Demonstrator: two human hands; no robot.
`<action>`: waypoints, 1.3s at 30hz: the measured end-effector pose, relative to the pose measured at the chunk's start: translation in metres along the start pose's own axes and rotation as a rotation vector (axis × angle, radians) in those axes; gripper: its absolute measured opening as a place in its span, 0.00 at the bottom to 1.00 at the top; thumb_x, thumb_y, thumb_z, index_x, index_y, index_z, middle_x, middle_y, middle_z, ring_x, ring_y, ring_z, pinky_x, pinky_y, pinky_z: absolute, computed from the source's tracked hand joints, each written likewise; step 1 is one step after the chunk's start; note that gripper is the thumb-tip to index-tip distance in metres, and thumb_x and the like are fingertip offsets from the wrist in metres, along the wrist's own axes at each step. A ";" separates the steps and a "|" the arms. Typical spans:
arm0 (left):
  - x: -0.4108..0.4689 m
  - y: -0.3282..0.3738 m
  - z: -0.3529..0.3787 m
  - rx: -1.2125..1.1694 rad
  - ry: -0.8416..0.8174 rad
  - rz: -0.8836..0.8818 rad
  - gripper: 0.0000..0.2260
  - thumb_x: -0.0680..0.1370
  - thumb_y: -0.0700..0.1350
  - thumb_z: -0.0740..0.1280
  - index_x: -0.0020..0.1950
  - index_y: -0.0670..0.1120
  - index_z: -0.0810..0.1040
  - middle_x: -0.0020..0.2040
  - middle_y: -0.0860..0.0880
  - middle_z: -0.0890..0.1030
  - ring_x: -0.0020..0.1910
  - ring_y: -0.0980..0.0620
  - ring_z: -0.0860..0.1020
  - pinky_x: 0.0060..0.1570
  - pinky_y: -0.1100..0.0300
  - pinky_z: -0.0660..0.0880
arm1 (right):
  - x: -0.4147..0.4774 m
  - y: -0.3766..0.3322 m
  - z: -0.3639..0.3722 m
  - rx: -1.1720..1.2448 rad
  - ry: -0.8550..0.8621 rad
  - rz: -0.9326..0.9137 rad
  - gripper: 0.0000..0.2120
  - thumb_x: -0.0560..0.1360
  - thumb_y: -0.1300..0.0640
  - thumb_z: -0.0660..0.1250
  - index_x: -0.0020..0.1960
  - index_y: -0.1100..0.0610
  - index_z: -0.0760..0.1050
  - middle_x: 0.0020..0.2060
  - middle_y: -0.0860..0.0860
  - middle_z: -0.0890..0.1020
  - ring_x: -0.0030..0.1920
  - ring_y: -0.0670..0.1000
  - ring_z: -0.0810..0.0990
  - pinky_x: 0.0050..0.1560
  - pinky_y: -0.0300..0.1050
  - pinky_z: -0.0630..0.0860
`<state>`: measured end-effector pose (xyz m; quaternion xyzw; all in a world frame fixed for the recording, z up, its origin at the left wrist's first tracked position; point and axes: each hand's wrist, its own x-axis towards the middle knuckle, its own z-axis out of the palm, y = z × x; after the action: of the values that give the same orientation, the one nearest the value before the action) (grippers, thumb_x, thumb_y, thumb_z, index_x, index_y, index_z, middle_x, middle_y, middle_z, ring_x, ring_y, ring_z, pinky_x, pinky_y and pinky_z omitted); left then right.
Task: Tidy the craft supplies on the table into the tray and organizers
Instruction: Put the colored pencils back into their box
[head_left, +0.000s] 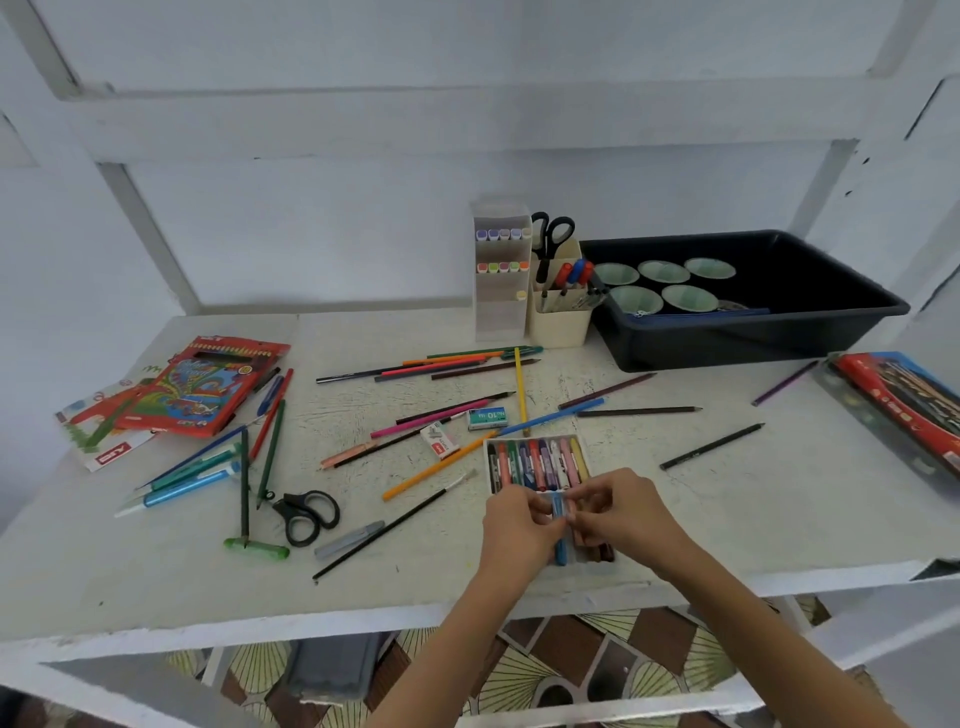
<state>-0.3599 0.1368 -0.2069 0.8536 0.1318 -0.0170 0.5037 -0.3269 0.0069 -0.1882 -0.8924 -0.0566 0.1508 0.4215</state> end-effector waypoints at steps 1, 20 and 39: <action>-0.001 0.002 0.001 0.017 -0.003 -0.002 0.06 0.73 0.43 0.72 0.42 0.47 0.75 0.35 0.53 0.75 0.34 0.59 0.74 0.40 0.65 0.76 | -0.001 0.000 0.000 -0.030 -0.016 -0.001 0.12 0.71 0.64 0.72 0.54 0.61 0.80 0.35 0.52 0.82 0.33 0.48 0.82 0.36 0.37 0.80; 0.003 0.006 0.011 0.174 -0.033 0.052 0.08 0.75 0.37 0.69 0.45 0.46 0.71 0.37 0.52 0.71 0.32 0.61 0.69 0.27 0.76 0.68 | -0.001 0.001 -0.006 -0.204 -0.077 -0.067 0.15 0.70 0.58 0.74 0.56 0.57 0.81 0.39 0.51 0.82 0.34 0.41 0.75 0.34 0.28 0.71; 0.005 0.003 -0.011 0.227 -0.177 0.165 0.07 0.78 0.42 0.66 0.55 0.45 0.77 0.44 0.52 0.73 0.38 0.58 0.71 0.39 0.71 0.70 | 0.022 -0.012 -0.019 -0.442 -0.218 -0.152 0.05 0.74 0.60 0.66 0.44 0.57 0.82 0.35 0.47 0.80 0.37 0.44 0.78 0.37 0.34 0.74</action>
<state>-0.3556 0.1456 -0.1996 0.9081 0.0136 -0.0653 0.4134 -0.3002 0.0061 -0.1725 -0.9345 -0.2001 0.1980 0.2180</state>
